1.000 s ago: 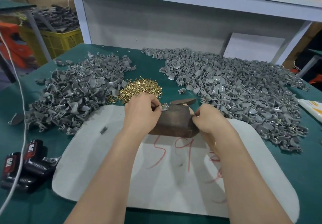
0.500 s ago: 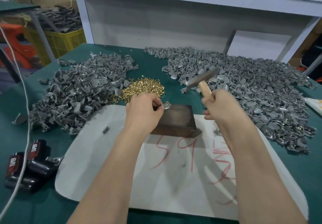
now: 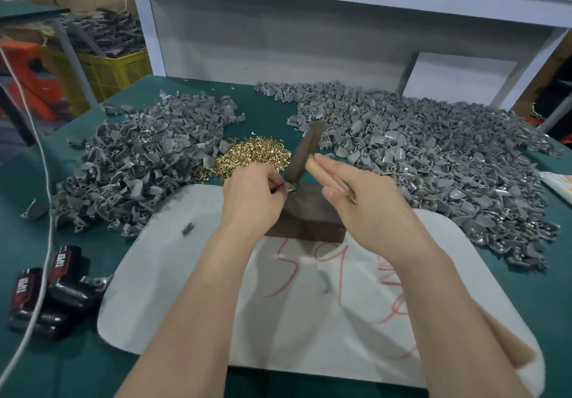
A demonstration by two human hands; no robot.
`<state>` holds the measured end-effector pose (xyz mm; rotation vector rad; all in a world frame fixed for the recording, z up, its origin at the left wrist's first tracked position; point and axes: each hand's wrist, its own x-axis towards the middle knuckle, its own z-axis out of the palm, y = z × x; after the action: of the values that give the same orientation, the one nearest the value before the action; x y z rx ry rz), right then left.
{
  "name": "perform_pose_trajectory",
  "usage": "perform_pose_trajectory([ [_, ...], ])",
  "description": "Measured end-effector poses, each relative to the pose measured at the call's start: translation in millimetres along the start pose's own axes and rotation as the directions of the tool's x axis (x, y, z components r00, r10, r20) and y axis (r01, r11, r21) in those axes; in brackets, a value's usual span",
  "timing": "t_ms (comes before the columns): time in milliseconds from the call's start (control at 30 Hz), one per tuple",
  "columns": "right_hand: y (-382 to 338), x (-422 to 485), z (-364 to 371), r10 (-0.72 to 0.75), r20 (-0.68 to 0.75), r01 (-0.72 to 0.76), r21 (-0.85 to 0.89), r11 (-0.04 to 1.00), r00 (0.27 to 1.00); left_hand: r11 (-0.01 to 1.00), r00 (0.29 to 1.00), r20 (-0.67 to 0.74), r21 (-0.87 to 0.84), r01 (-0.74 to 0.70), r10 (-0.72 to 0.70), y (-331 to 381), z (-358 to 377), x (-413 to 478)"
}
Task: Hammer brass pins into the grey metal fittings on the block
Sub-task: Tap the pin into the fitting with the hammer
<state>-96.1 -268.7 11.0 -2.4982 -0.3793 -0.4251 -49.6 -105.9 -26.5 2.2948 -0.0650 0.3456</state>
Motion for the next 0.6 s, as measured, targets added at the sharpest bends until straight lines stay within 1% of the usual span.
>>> perform_pose_trajectory([
  [33, 0.5, -1.1, 1.6, 0.005, 0.025, -0.005, -0.027, 1.0, 1.0, 1.0, 1.0, -0.001, 0.0, -0.006, 0.006, 0.2, 0.2, -0.7],
  [67, -1.4, -0.5, 2.0, 0.001, -0.012, -0.001, -0.018, 1.0, 1.0, 1.0, 1.0, -0.009, -0.003, -0.015, 0.015, 0.4, 0.2, -0.9],
  [133, -6.2, -0.1, -0.5, -0.01, -0.177, 0.026, 0.084, 0.996, 0.984, 1.0, 0.999, -0.018, 0.0, -0.027, 0.027, 0.2, 0.8, -1.4],
  [167, -5.1, 0.9, -2.3, -0.017, -0.238, 0.038, 0.086, 0.996, 0.971, 1.0, 0.999, -0.021, 0.006, -0.027, 0.027, 0.4, 1.1, -0.9],
  [200, -6.7, 1.5, -3.9, -0.035, -0.238, 0.049, 0.051, 0.997, 0.971, 1.0, 1.0, -0.021, 0.01, -0.022, 0.022, 0.1, 1.0, -0.5],
  [233, -8.4, 0.7, -3.4, -0.055, -0.17, 0.054, -0.012, 0.998, 0.984, 1.0, 1.0, -0.016, 0.011, -0.016, 0.016, -0.2, 0.9, -0.5],
  [267, -6.5, -0.5, -0.8, -0.054, -0.063, 0.049, -0.074, 0.996, 0.997, 1.0, 1.0, -0.01, 0.012, -0.012, 0.012, 0.0, 0.3, -0.4],
  [300, -3.8, -2.2, 2.0, -0.026, 0.009, 0.027, -0.088, 0.996, 1.0, 1.0, 1.0, -0.004, 0.013, -0.01, 0.01, 0.2, -0.3, -0.8],
  [333, -3.2, -2.4, 3.1, -0.009, 0.013, 0.01, -0.08, 0.997, 1.0, 1.0, 1.0, -0.005, 0.012, -0.013, 0.013, 0.8, -0.8, -1.3],
  [367, -4.5, -2.0, 3.2, -0.008, -0.033, 0.007, -0.056, 0.998, 0.999, 1.0, 1.0, -0.009, 0.011, -0.022, 0.022, 1.1, -1.1, -1.1],
  [433, -4.6, -1.9, 2.4, -0.008, -0.17, 0.022, 0.081, 0.996, 0.985, 0.999, 0.999, -0.008, 0.023, -0.037, 0.037, 2.2, -0.7, -1.0],
  [467, -2.9, -0.8, 1.9, -0.008, -0.201, 0.033, 0.126, 0.992, 0.98, 0.999, 0.999, -0.01, 0.033, -0.033, 0.034, 3.0, -0.6, -0.4],
  [500, -3.0, -0.5, 2.1, -0.015, -0.175, 0.035, 0.112, 0.993, 0.984, 0.999, 1.0, -0.008, 0.033, -0.022, 0.022, 2.6, -0.4, -0.1],
  [567, -1.9, -1.7, 4.8, -0.014, -0.013, 0.014, -0.024, 1.0, 1.0, 1.0, 1.0, -0.002, 0.012, -0.002, 0.002, 2.0, -1.0, 0.1],
  [600, -0.6, -1.4, 5.0, -0.005, 0.041, 0.007, -0.069, 0.998, 0.999, 1.0, 1.0, 0.005, 0.009, 0.004, -0.004, 2.2, -1.5, -0.2],
])
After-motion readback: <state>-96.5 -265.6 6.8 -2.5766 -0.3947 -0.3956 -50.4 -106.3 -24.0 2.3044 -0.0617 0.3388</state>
